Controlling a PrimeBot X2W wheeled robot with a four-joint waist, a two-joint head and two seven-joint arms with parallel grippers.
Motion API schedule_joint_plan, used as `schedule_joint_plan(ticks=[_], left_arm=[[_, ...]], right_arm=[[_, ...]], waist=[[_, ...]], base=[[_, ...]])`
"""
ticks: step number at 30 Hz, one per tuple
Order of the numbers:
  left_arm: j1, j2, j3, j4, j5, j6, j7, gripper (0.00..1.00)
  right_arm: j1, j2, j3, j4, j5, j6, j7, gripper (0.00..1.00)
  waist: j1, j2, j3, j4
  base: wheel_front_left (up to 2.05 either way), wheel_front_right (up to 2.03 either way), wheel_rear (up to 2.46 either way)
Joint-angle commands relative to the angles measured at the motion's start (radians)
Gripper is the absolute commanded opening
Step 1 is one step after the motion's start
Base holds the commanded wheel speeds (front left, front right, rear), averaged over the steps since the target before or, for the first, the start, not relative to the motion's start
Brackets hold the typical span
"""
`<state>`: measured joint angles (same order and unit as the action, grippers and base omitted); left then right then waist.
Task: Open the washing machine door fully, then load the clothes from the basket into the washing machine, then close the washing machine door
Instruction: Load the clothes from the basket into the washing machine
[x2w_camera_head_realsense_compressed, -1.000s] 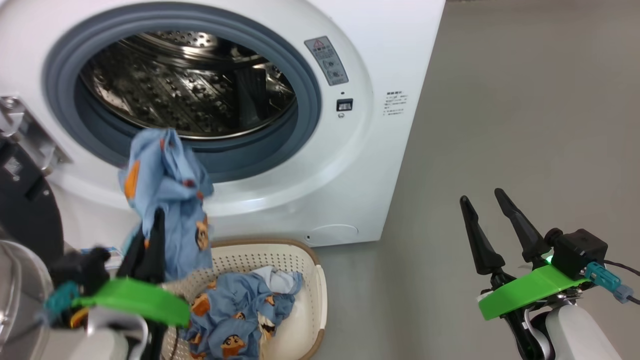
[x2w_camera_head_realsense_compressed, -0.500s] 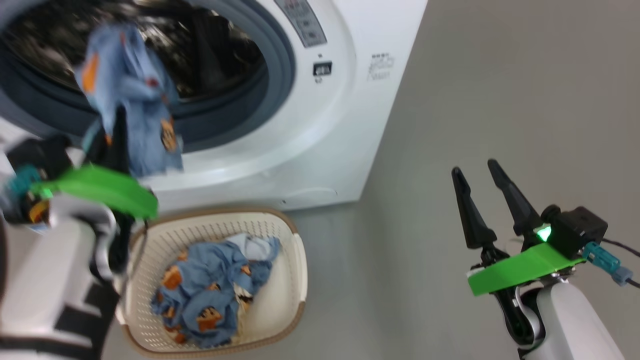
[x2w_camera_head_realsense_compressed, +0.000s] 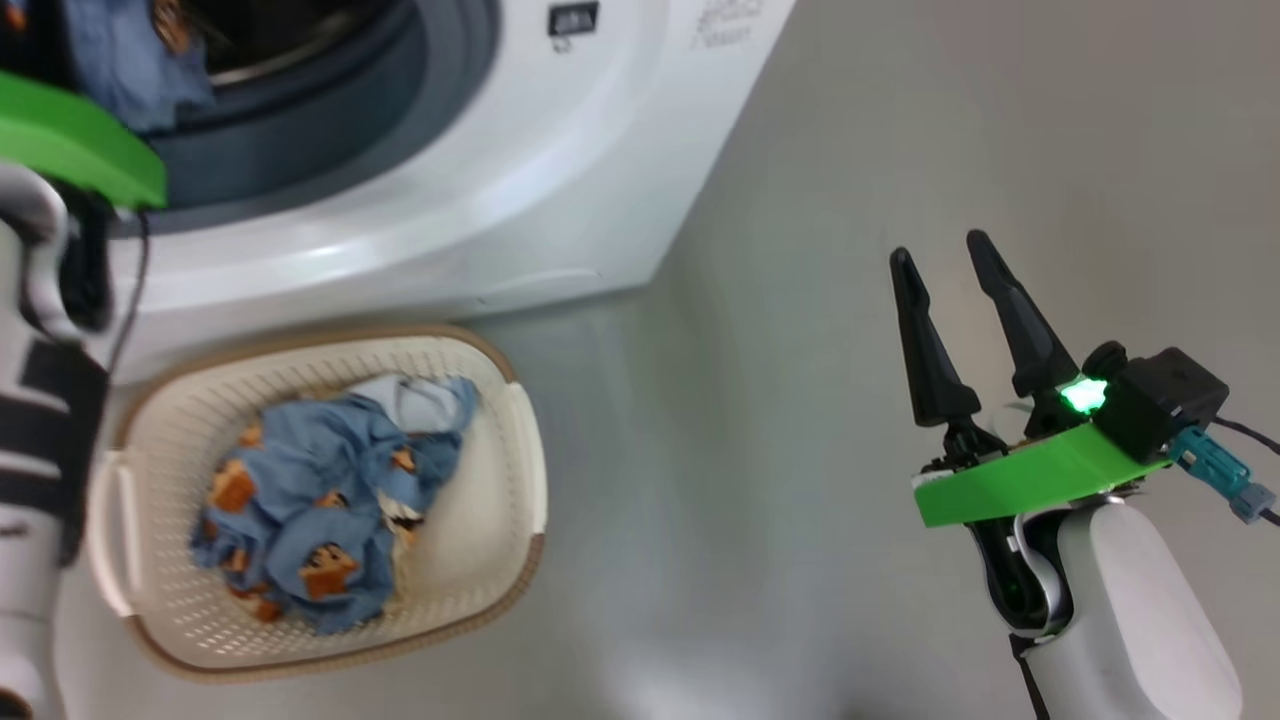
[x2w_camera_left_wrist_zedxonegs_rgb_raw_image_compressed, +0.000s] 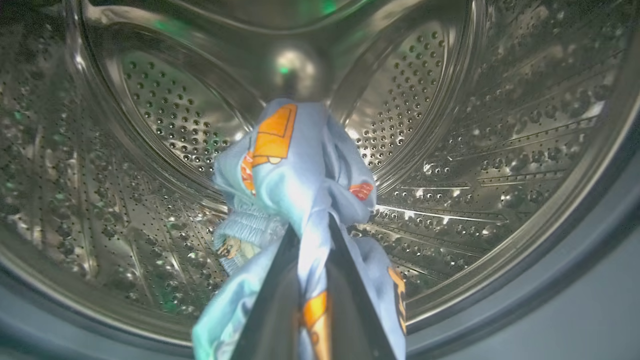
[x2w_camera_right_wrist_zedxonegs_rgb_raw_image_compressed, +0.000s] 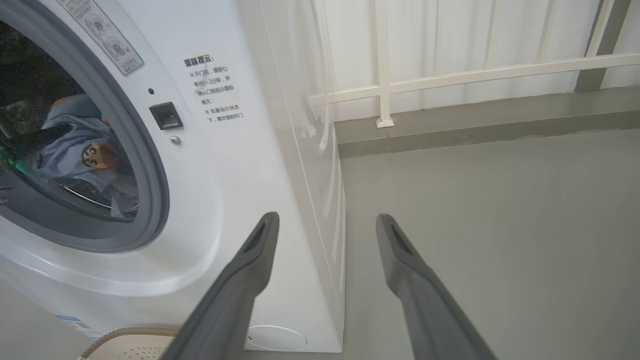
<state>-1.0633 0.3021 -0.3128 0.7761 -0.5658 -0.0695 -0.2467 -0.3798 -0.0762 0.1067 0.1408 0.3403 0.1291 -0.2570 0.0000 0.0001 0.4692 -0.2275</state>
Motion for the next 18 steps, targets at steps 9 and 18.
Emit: schedule_joint_plan(ticks=[9,18], left_arm=[[-0.202,0.079,0.02,0.129,0.065,-0.015,-0.014,0.0],[-0.304,0.086,0.001,0.229,0.109,-0.003,-0.015,1.0]], right_arm=[[-0.035,0.023,0.026,-0.041,-0.001,0.002,-0.005,1.0],[-0.034,0.026,0.031,-0.041,0.024,0.002,-0.005,1.0]], waist=[[0.0,-0.0001,0.171,-0.126],[0.0,-0.0001,0.179,-0.156]], base=[[0.0,0.0,0.0],[0.0,0.0,0.0]])
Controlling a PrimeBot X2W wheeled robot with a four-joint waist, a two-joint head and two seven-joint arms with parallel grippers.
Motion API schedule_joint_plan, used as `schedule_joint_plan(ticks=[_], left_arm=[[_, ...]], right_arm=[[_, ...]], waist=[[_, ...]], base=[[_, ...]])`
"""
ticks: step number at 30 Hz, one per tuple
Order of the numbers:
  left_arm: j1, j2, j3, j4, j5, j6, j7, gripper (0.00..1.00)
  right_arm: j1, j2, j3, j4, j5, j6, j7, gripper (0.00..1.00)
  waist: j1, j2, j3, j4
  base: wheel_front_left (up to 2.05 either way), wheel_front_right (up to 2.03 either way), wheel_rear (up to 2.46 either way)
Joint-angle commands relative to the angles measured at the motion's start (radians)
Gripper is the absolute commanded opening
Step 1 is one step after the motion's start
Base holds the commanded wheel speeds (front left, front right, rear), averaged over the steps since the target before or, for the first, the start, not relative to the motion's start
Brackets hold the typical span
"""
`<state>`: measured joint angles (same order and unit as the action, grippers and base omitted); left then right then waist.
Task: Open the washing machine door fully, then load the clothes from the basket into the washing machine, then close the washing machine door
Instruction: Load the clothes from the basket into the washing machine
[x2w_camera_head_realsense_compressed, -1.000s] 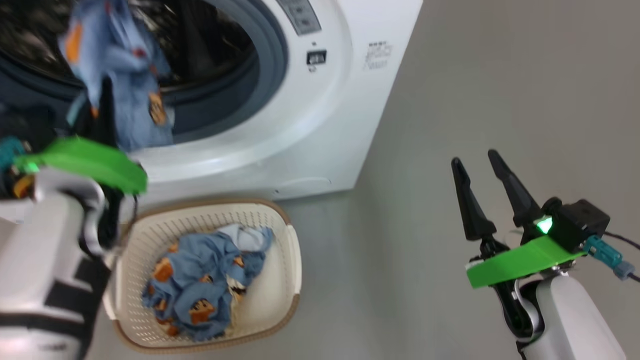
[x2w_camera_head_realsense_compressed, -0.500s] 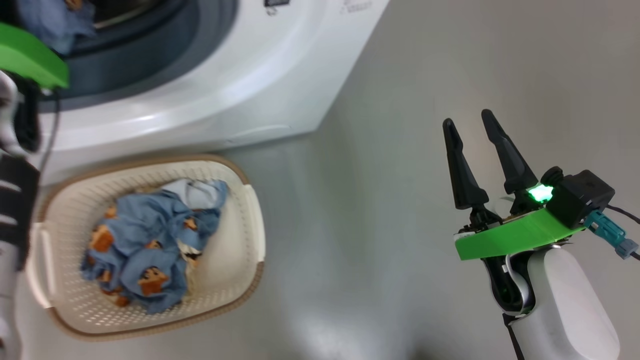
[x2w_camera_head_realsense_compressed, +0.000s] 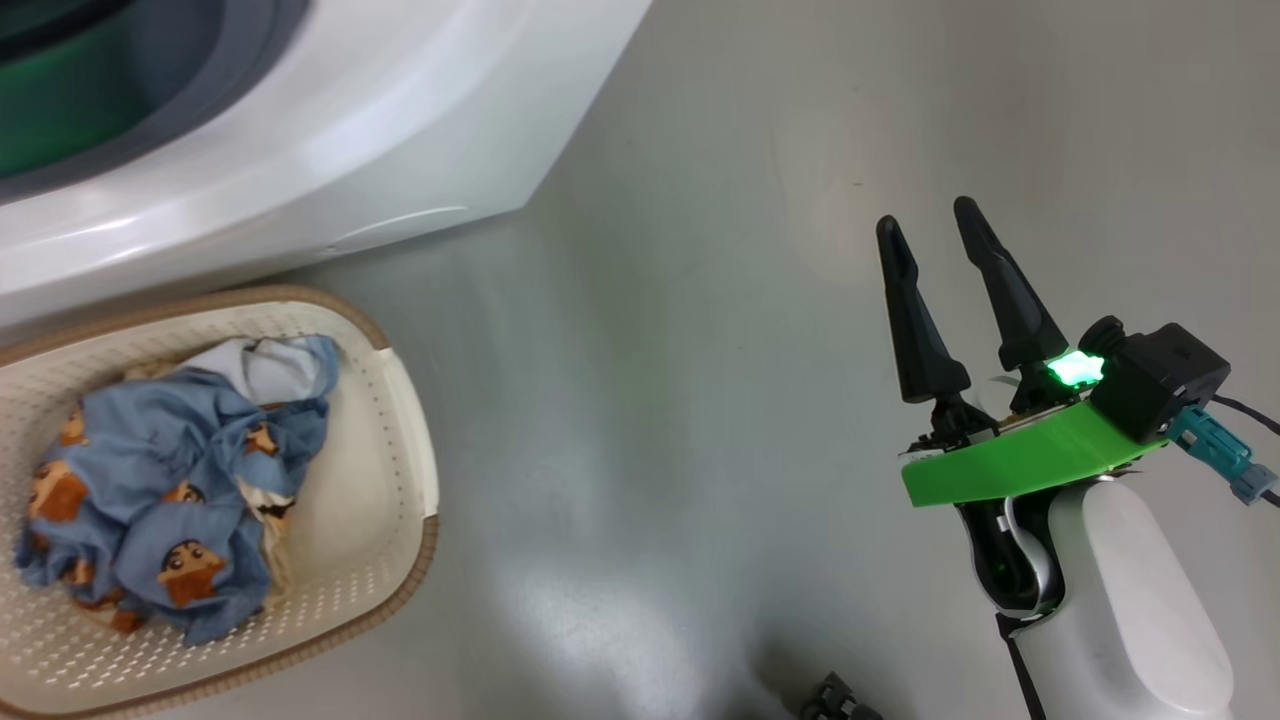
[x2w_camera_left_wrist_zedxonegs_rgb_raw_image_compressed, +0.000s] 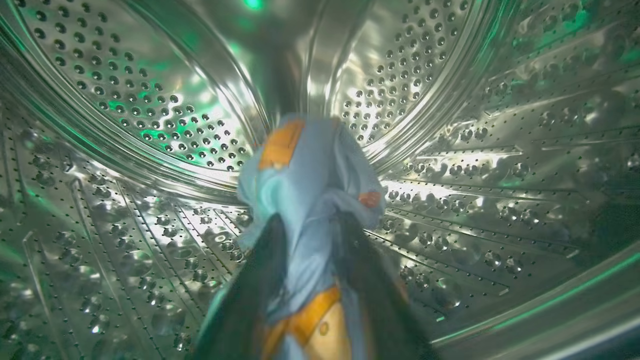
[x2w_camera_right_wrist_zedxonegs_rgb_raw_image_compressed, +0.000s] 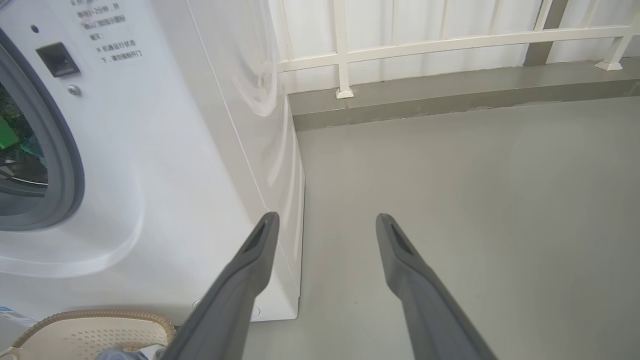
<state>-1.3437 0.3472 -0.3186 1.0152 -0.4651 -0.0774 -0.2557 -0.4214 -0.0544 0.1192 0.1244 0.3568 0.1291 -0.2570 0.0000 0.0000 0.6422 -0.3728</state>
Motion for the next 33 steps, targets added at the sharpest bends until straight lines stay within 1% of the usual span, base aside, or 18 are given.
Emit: schedule_joint_plan(ticks=[1,7,12,20,25,33], left_arm=[[-0.027,0.039,0.003,0.002,0.01,0.005,-0.006,1.0],[-0.007,0.016,-0.006,0.057,0.009,-0.002,-0.006,1.0],[0.046,0.0,-0.001,0.049,0.007,-0.009,-0.006,1.0],[0.18,-0.027,0.041,-0.024,-0.003,-0.006,-0.006,1.0],[0.298,-0.061,0.075,-0.102,-0.003,-0.011,-0.006,1.0],[0.489,-0.08,0.122,-0.237,0.024,-0.014,-0.006,1.0]], right_arm=[[0.008,0.004,0.017,-0.024,0.008,0.002,-0.005,1.0],[0.009,0.004,0.017,-0.017,0.009,0.002,-0.005,1.0],[0.006,0.004,0.023,-0.01,0.002,0.002,-0.005,1.0],[0.016,0.004,0.019,0.012,-0.014,0.002,-0.005,1.0],[0.032,0.0,0.016,0.034,-0.025,0.002,-0.005,1.0],[0.055,-0.017,0.022,0.06,-0.021,0.002,-0.005,1.0]], waist=[[0.0,0.0,0.003,-0.011],[0.0,0.0,-0.033,0.008],[0.0,0.0,-0.077,0.031],[0.0,0.0,-0.16,0.074],[0.0,0.0,-0.234,0.12],[0.0,0.0,-0.34,0.165]], base=[[0.0,0.0,0.0],[0.0,0.0,0.0],[0.0,0.0,0.0],[0.0,0.0,0.0],[0.0,0.0,0.0],[0.0,0.0,0.0]])
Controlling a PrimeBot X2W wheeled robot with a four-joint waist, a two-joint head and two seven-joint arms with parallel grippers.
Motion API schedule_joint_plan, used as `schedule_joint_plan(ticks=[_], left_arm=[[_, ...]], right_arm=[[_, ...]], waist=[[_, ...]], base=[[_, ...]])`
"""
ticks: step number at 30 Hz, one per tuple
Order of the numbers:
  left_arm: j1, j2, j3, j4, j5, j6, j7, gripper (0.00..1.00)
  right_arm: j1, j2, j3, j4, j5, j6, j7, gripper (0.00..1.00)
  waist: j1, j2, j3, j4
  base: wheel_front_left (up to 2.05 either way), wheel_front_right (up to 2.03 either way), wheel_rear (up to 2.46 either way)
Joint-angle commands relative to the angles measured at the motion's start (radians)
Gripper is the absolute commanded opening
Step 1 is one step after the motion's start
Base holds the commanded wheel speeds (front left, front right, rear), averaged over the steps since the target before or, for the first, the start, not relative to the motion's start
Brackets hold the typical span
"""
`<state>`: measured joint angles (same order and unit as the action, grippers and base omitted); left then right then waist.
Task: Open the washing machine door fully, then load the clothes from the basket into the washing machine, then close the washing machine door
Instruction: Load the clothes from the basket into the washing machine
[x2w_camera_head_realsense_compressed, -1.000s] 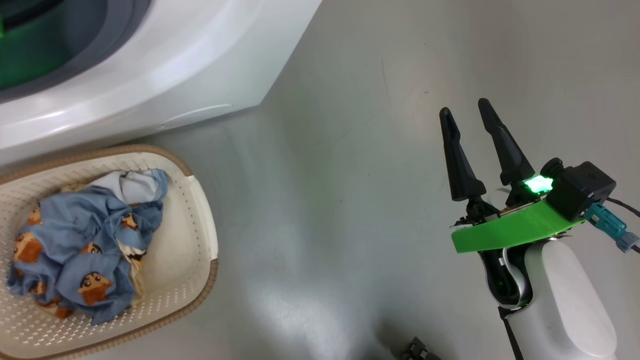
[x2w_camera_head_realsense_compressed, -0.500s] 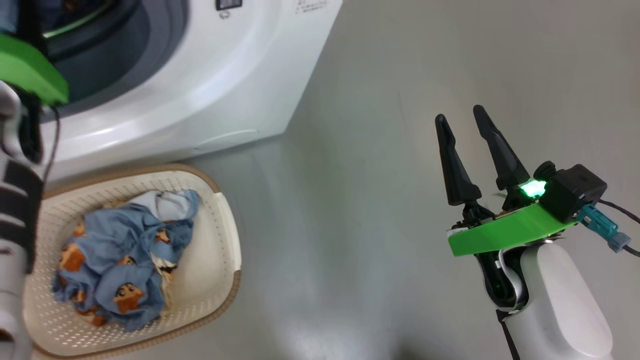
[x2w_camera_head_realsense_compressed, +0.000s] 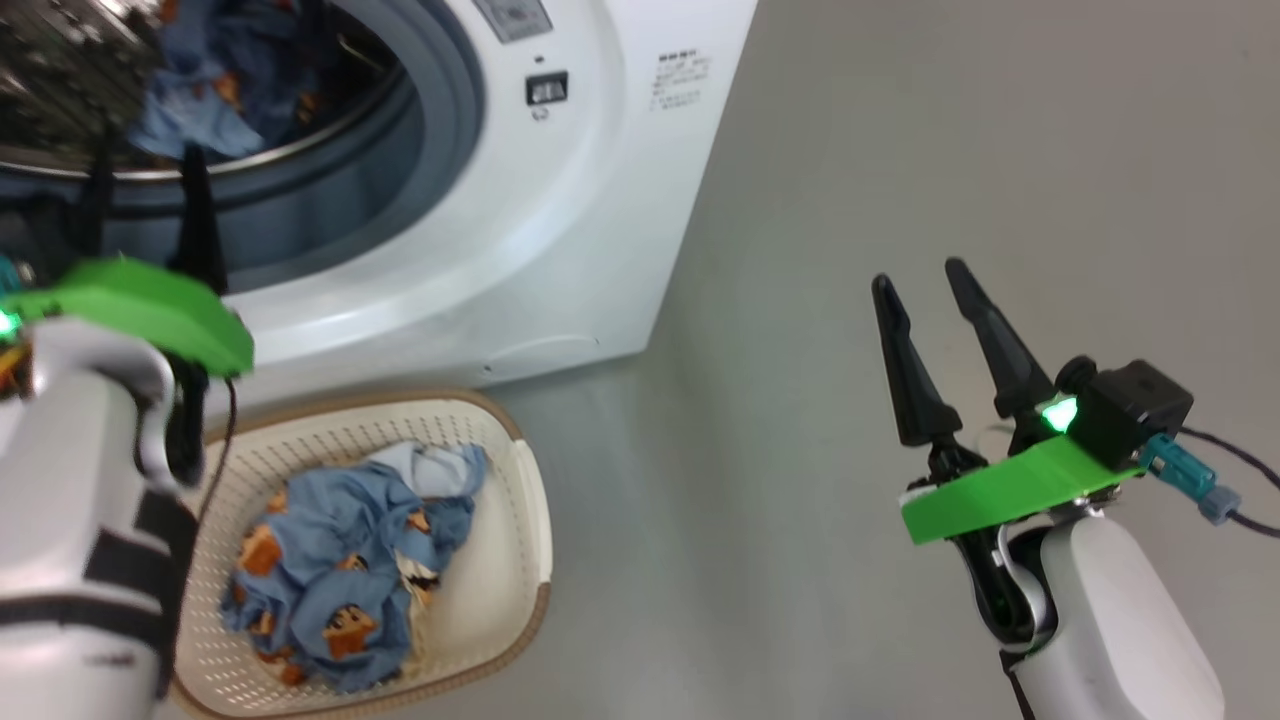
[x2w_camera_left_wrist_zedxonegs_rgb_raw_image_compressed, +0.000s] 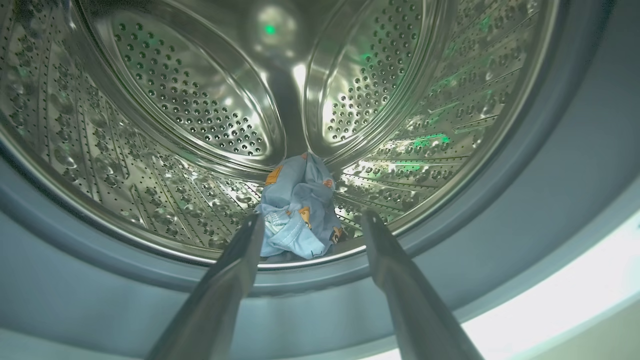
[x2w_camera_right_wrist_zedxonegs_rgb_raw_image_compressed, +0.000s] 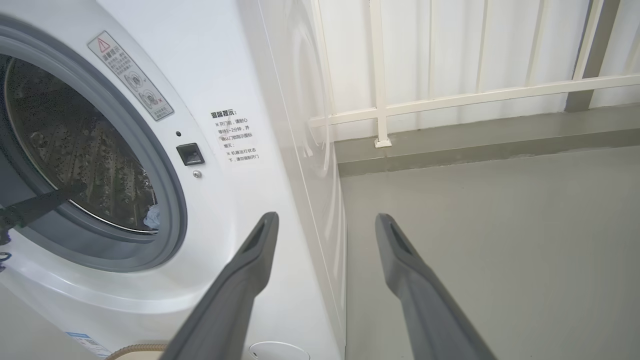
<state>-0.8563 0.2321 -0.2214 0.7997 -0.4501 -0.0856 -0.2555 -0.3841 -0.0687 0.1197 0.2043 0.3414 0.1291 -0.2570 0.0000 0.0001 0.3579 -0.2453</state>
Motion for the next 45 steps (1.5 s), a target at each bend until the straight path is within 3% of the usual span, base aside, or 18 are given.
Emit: schedule_joint_plan(ticks=[1,12,24,45], left_arm=[[0.031,0.033,0.032,-0.045,0.014,-0.006,-0.006,1.0],[0.311,0.008,0.095,-0.27,0.047,-0.008,-0.006,1.0],[0.543,-0.014,0.146,-0.453,0.048,0.022,-0.006,1.0],[0.791,-0.068,0.188,-0.686,0.065,0.076,-0.006,1.0]], right_arm=[[0.022,-0.005,0.022,-0.015,-0.003,0.002,-0.005,1.0],[0.079,-0.036,0.028,0.013,0.009,0.002,-0.005,1.0],[0.124,-0.069,0.041,0.025,0.017,0.002,-0.005,1.0],[0.171,-0.102,0.029,0.013,0.019,0.002,-0.005,1.0]], waist=[[0.0,-0.0001,-0.071,0.041],[0.0,-0.0001,-0.198,0.101],[0.0,-0.0001,-0.282,0.156],[0.0,-0.0001,-0.32,0.199]], base=[[0.0,0.0,0.0],[0.0,0.0,0.0],[0.0,0.0,0.0],[0.0,0.0,0.0]])
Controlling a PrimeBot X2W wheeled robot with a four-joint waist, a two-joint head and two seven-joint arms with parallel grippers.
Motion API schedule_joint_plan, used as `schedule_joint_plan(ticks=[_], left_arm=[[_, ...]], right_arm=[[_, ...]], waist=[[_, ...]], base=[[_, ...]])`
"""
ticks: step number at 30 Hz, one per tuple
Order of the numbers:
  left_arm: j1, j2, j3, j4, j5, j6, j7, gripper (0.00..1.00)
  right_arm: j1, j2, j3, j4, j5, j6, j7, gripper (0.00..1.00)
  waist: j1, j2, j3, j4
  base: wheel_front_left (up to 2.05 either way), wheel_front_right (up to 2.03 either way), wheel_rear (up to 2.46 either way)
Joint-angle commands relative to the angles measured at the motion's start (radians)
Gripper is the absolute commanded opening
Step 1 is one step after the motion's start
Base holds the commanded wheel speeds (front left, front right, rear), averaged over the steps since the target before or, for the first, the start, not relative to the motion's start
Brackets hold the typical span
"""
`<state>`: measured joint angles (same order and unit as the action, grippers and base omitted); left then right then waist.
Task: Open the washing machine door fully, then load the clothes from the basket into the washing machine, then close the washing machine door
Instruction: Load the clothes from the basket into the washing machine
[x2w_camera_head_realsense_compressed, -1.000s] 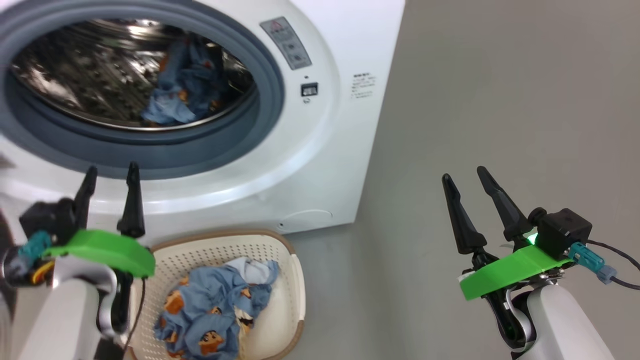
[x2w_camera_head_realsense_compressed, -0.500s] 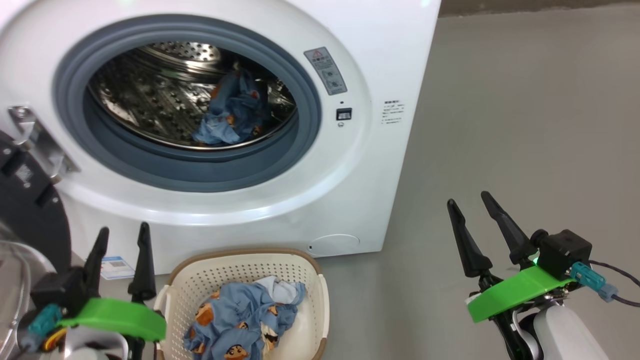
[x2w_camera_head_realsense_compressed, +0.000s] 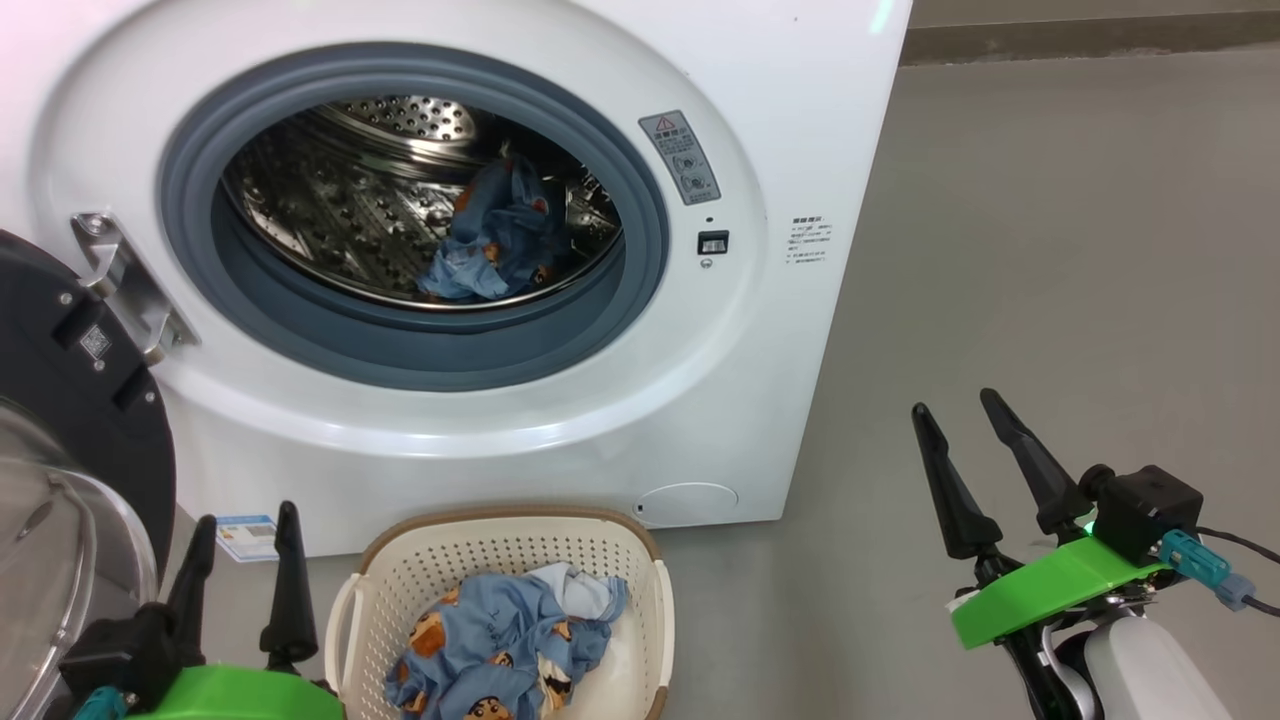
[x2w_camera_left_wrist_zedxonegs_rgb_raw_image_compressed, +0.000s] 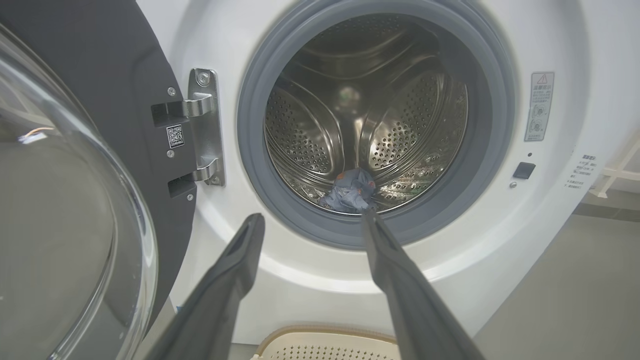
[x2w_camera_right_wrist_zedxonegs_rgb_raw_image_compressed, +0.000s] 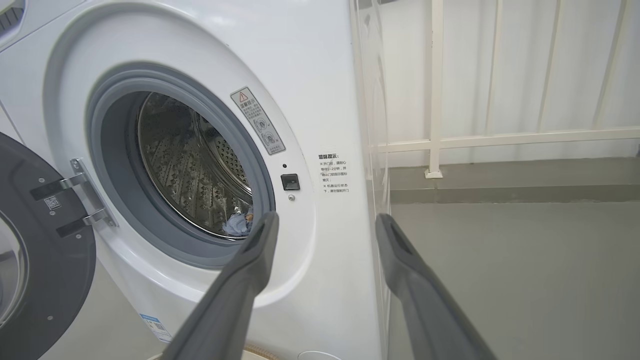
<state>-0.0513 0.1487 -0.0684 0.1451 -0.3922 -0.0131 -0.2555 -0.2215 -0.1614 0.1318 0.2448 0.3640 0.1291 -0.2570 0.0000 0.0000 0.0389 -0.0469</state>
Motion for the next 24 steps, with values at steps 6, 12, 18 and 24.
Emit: schedule_joint_plan(ticks=[6,12,18,24], left_arm=[[-0.009,0.011,0.032,-0.047,0.014,0.006,-0.006,1.0],[-0.013,0.013,0.029,-0.053,0.024,0.006,-0.006,1.0],[-0.014,0.01,0.027,-0.056,0.03,0.007,-0.006,1.0],[-0.017,0.009,0.027,-0.056,0.031,0.007,-0.006,1.0]], right_arm=[[0.009,-0.013,0.012,-0.031,-0.007,0.002,-0.005,1.0],[0.004,-0.012,0.011,-0.03,-0.01,0.002,-0.005,1.0],[0.002,-0.013,0.012,-0.027,-0.011,0.002,-0.005,1.0],[-0.001,-0.014,0.013,-0.026,-0.01,0.002,-0.005,1.0]], waist=[[0.0,0.0,0.003,0.002],[0.0,0.0,0.006,0.0],[0.0,0.0,0.009,-0.003],[0.0,0.0,0.014,-0.005]], base=[[0.0,0.0,0.0],[0.0,0.0,0.0],[0.0,0.0,0.0],[0.0,0.0,0.0]])
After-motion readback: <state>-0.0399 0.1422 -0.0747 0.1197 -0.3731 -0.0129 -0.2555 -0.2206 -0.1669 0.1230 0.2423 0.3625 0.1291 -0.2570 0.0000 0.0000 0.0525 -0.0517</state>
